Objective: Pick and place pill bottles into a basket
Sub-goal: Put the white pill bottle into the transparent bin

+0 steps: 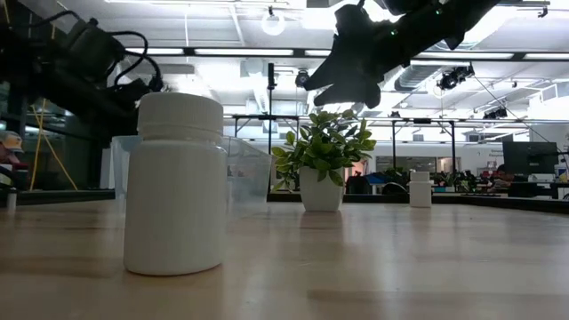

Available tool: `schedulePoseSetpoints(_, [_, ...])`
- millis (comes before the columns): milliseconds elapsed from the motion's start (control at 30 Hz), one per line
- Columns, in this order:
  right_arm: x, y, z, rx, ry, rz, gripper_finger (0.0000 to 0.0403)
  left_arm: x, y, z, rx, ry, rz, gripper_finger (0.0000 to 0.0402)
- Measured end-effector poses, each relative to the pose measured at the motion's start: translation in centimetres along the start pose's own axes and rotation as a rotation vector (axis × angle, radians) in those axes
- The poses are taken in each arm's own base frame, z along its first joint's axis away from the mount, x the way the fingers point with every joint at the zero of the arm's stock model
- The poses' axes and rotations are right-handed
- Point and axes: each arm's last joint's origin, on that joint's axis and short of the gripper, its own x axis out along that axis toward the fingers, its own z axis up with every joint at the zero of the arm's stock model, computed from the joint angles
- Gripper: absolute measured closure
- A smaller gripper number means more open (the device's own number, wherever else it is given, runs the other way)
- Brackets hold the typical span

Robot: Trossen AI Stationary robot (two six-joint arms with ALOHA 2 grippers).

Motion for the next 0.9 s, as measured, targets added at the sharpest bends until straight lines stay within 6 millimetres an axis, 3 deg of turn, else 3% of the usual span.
schedulePoseSetpoints(333, [0.0, 0.0, -0.1, -0.019, 0.008, -0.002, 0.0178, -0.1, 0.5, -2.5, -0.003, -0.008, -0.021, 0.0153])
schedulePoseSetpoints(900, [0.0, 0.0, -0.1, -0.021, 0.008, -0.002, 0.0178, -0.1, 0.5, -3.1, 0.148, 0.027, -0.064, 0.0153])
